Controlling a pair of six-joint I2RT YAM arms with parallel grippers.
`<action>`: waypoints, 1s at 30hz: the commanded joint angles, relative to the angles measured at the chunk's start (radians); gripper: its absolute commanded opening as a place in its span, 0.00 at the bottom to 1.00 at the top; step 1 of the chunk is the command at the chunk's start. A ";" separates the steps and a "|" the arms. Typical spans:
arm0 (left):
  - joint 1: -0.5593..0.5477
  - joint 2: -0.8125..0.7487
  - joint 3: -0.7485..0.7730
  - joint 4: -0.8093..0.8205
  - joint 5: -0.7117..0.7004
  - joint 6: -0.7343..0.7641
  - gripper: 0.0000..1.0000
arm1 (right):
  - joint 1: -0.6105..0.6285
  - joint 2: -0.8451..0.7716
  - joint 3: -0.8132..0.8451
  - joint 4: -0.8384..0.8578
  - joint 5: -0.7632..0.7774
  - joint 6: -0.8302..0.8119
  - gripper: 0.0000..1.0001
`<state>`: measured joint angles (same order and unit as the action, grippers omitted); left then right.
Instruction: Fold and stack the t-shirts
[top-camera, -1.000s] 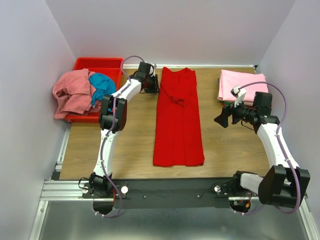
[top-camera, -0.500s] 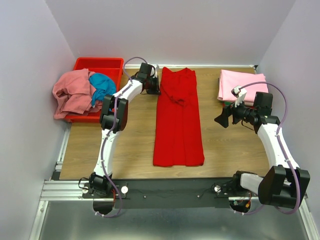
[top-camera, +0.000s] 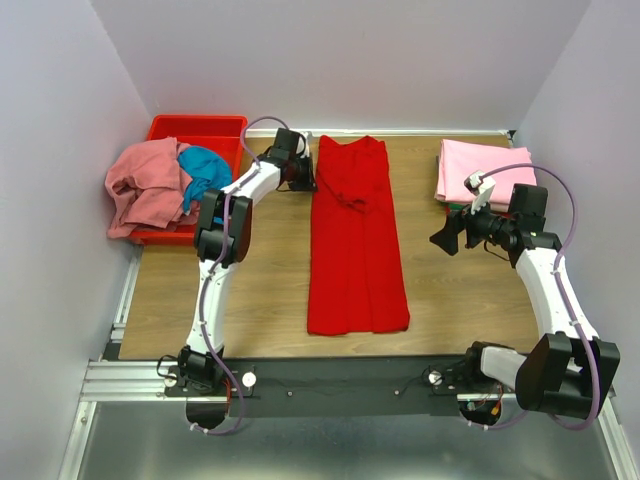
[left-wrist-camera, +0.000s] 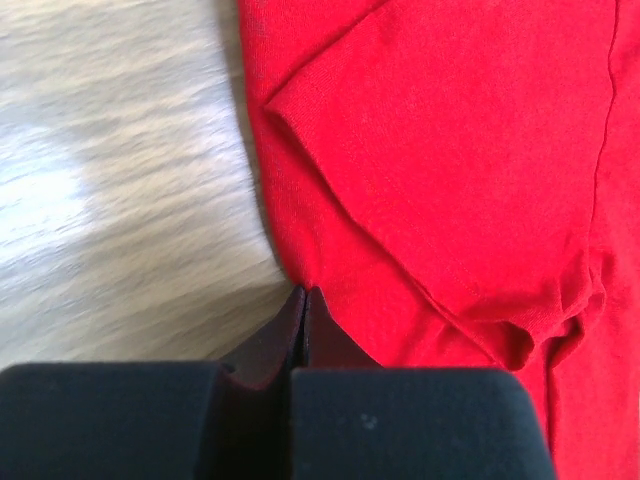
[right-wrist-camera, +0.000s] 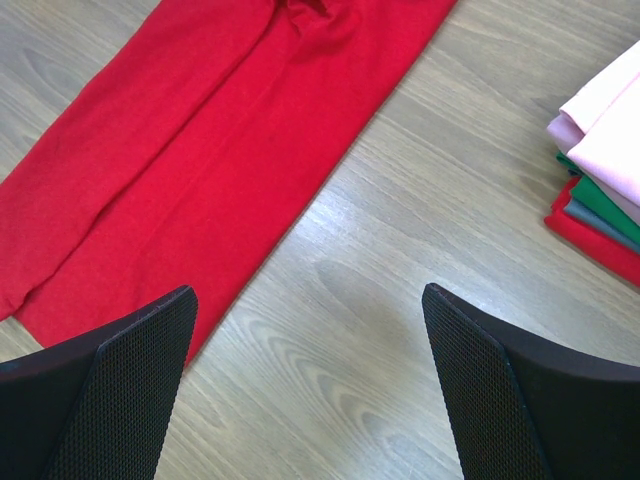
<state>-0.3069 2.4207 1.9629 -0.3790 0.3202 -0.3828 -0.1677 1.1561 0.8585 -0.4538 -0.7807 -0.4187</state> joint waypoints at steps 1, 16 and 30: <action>0.029 -0.011 -0.061 -0.064 -0.082 0.013 0.00 | -0.010 -0.018 -0.016 -0.002 -0.028 0.008 1.00; 0.048 -0.081 -0.079 -0.063 -0.079 0.015 0.22 | -0.015 -0.016 -0.021 -0.008 -0.040 -0.002 1.00; 0.048 -0.473 -0.252 -0.014 -0.055 0.097 0.69 | -0.013 -0.025 -0.026 -0.034 -0.083 -0.043 1.00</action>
<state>-0.2630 2.1330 1.7771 -0.4328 0.2806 -0.3252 -0.1722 1.1549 0.8490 -0.4648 -0.8196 -0.4316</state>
